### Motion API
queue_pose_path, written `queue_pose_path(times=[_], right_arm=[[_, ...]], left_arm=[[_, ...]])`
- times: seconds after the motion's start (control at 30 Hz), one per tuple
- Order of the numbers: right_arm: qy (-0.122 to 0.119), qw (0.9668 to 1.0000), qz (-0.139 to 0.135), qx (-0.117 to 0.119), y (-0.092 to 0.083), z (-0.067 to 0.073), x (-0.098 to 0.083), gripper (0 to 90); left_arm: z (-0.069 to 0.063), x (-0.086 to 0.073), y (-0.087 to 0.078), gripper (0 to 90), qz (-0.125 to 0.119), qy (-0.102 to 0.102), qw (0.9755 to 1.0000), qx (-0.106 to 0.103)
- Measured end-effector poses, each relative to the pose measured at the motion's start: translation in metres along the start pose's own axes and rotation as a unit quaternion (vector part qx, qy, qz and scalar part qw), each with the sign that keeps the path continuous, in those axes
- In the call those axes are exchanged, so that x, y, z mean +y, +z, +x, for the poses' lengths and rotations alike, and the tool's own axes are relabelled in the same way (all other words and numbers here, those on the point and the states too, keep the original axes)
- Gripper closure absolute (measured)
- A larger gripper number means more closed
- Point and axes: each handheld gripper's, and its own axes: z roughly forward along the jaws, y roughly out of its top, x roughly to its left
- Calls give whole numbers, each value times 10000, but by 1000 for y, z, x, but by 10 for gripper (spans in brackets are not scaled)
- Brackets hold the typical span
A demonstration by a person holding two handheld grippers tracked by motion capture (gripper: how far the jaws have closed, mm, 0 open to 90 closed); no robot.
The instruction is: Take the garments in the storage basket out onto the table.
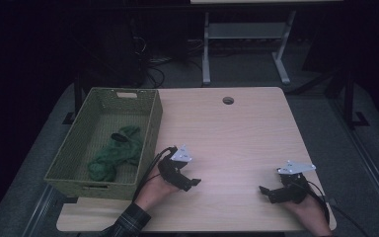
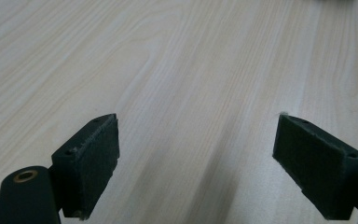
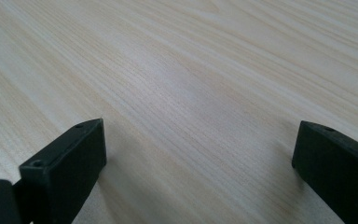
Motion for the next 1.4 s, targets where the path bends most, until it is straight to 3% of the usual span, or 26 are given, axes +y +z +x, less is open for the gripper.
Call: queue_pose_path(times=[0.6,1.4], right_arm=[[-10,10000,5,-4,0,0,0,24],[31,10000,-3,-51,0,1,-1,24]], left_arm=[[-2,15,-14,138,66,3,10000,-45],[6,40,-37,138,98,69,9997,-224]])
